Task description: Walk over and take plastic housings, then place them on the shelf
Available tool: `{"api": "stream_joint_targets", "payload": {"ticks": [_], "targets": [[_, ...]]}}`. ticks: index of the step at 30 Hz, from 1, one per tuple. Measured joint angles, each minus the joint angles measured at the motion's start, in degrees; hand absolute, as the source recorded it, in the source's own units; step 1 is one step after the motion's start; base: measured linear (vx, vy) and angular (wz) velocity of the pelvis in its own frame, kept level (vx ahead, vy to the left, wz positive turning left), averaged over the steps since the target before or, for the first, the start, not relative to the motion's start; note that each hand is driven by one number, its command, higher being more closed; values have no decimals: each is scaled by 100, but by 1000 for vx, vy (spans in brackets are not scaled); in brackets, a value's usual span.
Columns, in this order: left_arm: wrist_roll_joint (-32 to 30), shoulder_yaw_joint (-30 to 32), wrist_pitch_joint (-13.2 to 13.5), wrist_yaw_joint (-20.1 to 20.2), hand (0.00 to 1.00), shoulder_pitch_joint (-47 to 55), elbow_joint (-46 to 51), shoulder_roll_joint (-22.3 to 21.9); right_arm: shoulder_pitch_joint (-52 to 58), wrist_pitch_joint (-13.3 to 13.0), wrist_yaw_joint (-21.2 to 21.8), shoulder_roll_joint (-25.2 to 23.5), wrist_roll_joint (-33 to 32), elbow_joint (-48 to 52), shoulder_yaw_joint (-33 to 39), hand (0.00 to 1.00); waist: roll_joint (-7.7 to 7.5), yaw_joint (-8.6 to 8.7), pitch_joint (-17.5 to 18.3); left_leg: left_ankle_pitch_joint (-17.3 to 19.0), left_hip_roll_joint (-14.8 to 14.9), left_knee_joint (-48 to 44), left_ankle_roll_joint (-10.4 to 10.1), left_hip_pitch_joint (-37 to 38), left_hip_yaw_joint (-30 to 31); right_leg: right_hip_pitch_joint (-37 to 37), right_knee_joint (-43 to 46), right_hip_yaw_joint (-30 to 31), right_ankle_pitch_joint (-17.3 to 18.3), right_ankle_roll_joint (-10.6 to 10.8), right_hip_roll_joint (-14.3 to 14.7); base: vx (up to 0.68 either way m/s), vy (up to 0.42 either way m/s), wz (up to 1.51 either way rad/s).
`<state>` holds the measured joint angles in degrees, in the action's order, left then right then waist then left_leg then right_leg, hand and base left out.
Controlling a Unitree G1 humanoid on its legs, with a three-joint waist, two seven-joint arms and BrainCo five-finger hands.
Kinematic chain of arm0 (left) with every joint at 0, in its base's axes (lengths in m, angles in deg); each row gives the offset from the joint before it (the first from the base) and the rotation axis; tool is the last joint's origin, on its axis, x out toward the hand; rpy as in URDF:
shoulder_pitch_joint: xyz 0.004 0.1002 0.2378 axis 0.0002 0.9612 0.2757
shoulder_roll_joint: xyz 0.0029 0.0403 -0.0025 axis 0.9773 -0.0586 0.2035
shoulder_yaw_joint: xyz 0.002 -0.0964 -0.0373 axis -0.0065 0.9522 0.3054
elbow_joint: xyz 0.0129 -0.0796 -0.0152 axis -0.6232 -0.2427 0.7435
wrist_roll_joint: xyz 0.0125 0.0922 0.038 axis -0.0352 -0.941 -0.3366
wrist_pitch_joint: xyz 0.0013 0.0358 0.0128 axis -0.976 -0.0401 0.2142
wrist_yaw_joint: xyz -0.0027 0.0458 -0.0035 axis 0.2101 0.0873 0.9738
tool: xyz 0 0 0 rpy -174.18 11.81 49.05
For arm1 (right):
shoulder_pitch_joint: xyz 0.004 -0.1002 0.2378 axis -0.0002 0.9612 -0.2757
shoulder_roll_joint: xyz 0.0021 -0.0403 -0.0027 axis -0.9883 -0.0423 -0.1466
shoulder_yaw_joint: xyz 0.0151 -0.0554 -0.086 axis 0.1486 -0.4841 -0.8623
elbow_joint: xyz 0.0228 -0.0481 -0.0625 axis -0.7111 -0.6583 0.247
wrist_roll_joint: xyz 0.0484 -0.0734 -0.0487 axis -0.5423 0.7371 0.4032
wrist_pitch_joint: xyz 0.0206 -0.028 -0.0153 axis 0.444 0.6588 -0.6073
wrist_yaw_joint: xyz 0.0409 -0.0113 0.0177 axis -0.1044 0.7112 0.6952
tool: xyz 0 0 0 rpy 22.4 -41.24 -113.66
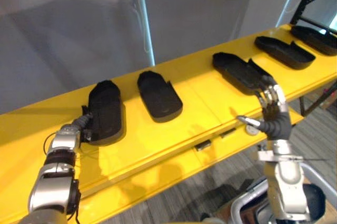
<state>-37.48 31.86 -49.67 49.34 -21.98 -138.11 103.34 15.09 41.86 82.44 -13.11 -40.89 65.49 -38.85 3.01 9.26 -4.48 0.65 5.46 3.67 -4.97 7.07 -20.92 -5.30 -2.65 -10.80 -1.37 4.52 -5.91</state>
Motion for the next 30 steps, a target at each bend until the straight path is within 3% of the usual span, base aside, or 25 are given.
{"api": "stream_joint_targets", "payload": {"ticks": [8, 21, 22, 26, 30], "targets": [[-270, 13, 109, -425, 100, 1, 1, -72, -51, -1, -85, 0, 2, -89, -147, 0, -54, -69, -97, -59, -12, 84, 4, 76, 56, -83, -20, -49, -1, 2, 2, -15, -8, 3], [-429, 60, 146, -490, 100, 101, 63, -74, -296, 0, -95, 0, 3, -113, -177, 0, -92, -67, -120, -74, -13, 84, 1, 88, 158, -187, -104, -155, -26, 3, 6, -3, -4, 3], [-429, 60, 161, -489, 0, 114, 70, -74, -304, -1, -95, 0, 3, -128, -180, 0, -92, -67, -120, -74, -12, 84, 1, 90, 158, -190, -104, -155, -26, 3, 7, 0, 0, 0], [-429, 60, 356, -480, 0, 210, 106, -73, -343, 0, -93, 0, 2, -170, -183, 0, -93, -67, -120, -74, -12, 85, 0, 89, 161, -191, -104, -159, -27, 4, 7, 0, 0, 0], [-429, 59, 367, -469, 0, 226, 108, -73, -412, 0, -97, 1, 16, -221, -183, 0, -96, -67, -122, -74, -12, 85, 0, 89, 161, -191, -104, -160, -28, 5, 7, 0, 0, 0]]}}
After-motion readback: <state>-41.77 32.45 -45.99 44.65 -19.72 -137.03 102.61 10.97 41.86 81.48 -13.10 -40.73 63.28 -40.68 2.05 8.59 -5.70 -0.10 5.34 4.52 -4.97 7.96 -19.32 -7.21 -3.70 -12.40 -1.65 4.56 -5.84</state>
